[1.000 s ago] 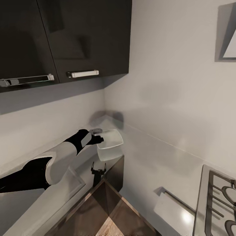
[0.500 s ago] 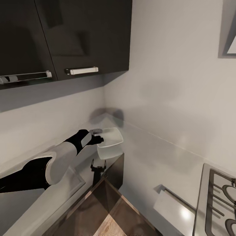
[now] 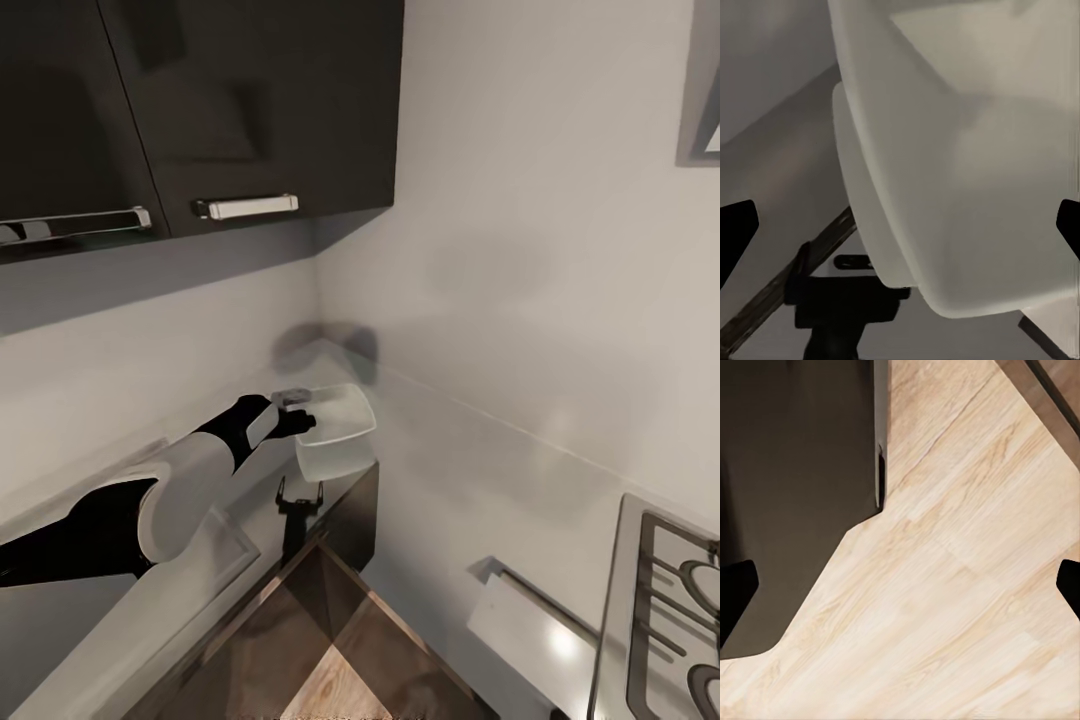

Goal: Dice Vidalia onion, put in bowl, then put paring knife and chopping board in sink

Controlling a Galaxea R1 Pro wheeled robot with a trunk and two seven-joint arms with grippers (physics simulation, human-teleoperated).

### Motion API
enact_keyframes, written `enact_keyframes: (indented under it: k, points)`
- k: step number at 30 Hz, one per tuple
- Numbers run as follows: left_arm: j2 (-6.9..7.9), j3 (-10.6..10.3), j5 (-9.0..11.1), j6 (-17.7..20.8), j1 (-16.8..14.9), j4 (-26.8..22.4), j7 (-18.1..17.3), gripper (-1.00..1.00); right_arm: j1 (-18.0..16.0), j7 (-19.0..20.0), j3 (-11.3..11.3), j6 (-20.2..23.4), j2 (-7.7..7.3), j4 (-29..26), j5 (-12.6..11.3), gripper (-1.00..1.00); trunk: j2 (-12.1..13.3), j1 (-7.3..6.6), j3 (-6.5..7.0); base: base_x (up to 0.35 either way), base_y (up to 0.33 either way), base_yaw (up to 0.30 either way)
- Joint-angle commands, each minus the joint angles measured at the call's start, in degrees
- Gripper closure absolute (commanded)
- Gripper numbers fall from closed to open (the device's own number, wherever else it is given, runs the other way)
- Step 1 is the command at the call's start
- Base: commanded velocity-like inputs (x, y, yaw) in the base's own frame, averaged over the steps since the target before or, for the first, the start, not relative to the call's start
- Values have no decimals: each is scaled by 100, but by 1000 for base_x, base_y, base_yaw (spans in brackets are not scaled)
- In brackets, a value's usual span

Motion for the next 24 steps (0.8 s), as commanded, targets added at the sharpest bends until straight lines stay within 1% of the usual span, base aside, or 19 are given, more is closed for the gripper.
enact_keyframes:
  k: [1, 5, 10, 13, 16, 24]
  points:
    - [-4, 70, 6, 26, -3, -11, 31, -100, -6, 1, 4, -36, -1, 15, 1, -100, -11, 3, -18, 0, 0, 0]
    - [-4, 195, 6, 11, -3, -11, 31, -100, -6, 0, 4, -37, -2, 15, 1, -100, -11, 3, -47, 0, 0, 0]
    - [-4, 269, 6, 8, -3, -11, 31, -100, -6, -1, 4, -37, -3, 15, 1, -100, -11, 3, -83, 0, 0, 0]
    - [-5, 404, 7, 7, -3, -11, 31, -100, -6, 1, 4, -37, -3, 15, 1, -100, -11, 3, -105, 0, 0, 0]
    - [-9, 488, 6, 7, -3, -11, 31, -100, -6, 0, 4, -37, -2, 15, 1, -100, -11, 3, -126, 0, 0, 0]
    - [-7, 610, 13, 7, -3, -11, 31, -100, -6, -1, 4, -37, 1, 15, 1, -100, -11, 3, -182, 0, 0, 0]
